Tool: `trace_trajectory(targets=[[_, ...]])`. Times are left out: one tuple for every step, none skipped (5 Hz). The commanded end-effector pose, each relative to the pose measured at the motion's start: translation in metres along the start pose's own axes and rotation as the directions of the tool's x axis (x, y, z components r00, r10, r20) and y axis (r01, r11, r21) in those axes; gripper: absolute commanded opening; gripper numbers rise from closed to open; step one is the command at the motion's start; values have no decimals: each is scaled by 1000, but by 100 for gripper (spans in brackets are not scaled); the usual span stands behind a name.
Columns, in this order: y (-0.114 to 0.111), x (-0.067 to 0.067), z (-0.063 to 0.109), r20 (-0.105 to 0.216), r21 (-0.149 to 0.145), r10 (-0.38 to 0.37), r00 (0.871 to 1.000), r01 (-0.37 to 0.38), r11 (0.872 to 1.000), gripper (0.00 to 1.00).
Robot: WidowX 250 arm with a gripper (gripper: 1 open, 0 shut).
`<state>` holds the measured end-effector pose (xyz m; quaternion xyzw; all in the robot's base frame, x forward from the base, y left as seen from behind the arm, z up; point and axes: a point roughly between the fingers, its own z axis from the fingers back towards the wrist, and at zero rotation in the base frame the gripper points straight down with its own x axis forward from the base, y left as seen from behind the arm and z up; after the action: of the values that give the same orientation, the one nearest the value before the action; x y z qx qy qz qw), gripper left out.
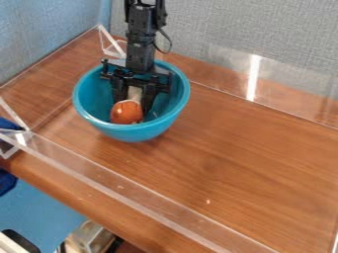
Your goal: Remove the mushroom from inside the blue bowl and put it on the table
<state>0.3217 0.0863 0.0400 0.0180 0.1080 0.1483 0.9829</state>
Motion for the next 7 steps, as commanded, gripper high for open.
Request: trace_trajectory(targets=[[2, 4, 19, 68, -7, 8, 998, -8, 1000, 0], [2, 4, 19, 70, -9, 9, 998, -9, 1000, 0], [1, 4, 20, 72, -10, 10, 997, -10, 1000, 0], [1, 3, 20, 73, -11, 11, 997, -10, 1000, 0], [1, 3, 20, 75, -12, 12, 997, -11, 1000, 0], [1, 2, 24, 84, -17, 11, 996, -9, 1000, 0], [1, 0, 28, 94, -22, 10, 996, -8, 1000, 0]])
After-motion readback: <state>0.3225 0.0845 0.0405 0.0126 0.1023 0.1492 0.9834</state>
